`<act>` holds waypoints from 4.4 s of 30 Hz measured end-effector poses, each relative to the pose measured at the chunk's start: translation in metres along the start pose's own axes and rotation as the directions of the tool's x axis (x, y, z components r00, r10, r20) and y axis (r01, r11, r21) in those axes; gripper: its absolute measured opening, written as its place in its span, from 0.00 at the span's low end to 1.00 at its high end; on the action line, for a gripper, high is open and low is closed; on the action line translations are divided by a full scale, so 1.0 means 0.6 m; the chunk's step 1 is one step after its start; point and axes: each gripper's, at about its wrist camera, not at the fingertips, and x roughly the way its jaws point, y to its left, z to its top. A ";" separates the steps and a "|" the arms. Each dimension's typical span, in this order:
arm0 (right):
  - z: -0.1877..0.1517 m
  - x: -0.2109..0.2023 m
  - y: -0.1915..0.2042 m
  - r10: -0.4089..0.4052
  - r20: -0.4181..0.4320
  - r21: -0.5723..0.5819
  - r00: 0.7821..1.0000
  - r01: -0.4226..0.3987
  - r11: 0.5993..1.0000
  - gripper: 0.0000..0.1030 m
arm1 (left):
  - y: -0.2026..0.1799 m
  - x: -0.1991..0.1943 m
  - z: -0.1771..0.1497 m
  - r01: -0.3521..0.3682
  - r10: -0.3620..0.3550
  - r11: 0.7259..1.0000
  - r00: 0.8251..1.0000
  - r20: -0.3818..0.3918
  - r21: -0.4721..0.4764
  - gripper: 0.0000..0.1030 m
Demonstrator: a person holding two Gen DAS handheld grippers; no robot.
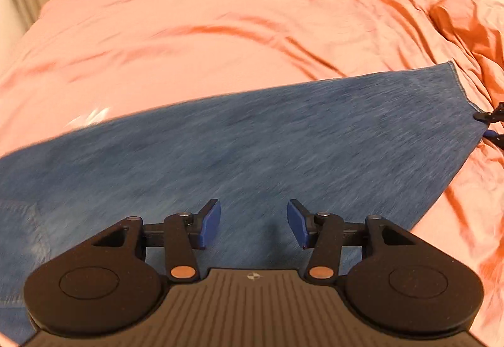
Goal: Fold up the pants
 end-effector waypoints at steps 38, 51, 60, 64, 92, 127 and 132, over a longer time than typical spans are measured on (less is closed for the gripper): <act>-0.012 -0.011 0.069 -0.039 0.048 -0.335 0.998 0.053 0.941 0.11 | -0.226 0.257 0.203 0.006 -0.022 0.931 0.999 0.039 0.366 0.34; -0.031 -0.050 0.171 -0.111 0.116 -0.607 0.987 0.159 0.779 0.07 | -0.226 0.243 0.204 0.009 -0.033 0.941 0.997 0.066 0.339 0.28; -0.068 -0.092 0.273 -0.116 0.174 -0.770 0.978 0.209 0.602 0.07 | -0.245 0.134 0.117 0.136 -0.152 0.887 0.988 0.000 0.441 0.26; -0.081 -0.106 0.306 -0.102 0.181 -0.792 0.978 0.207 0.574 0.07 | -0.273 0.099 0.060 0.207 -0.229 0.857 0.973 -0.012 0.472 0.26; -0.448 -0.075 0.667 0.056 -0.017 -0.983 0.998 -0.027 0.179 0.06 | 0.027 -0.142 -0.026 0.115 -0.111 0.993 0.987 0.120 -0.023 0.30; -0.619 0.136 0.590 -0.337 -0.216 -0.971 0.916 -0.238 -0.025 0.54 | 0.209 0.069 -0.104 0.420 -0.454 0.626 0.881 0.131 -0.656 0.52; -0.571 0.168 0.549 -0.360 -0.203 -0.976 0.910 -0.217 0.002 0.54 | 0.214 0.112 -0.106 0.470 -0.507 0.548 0.845 0.172 -0.692 0.53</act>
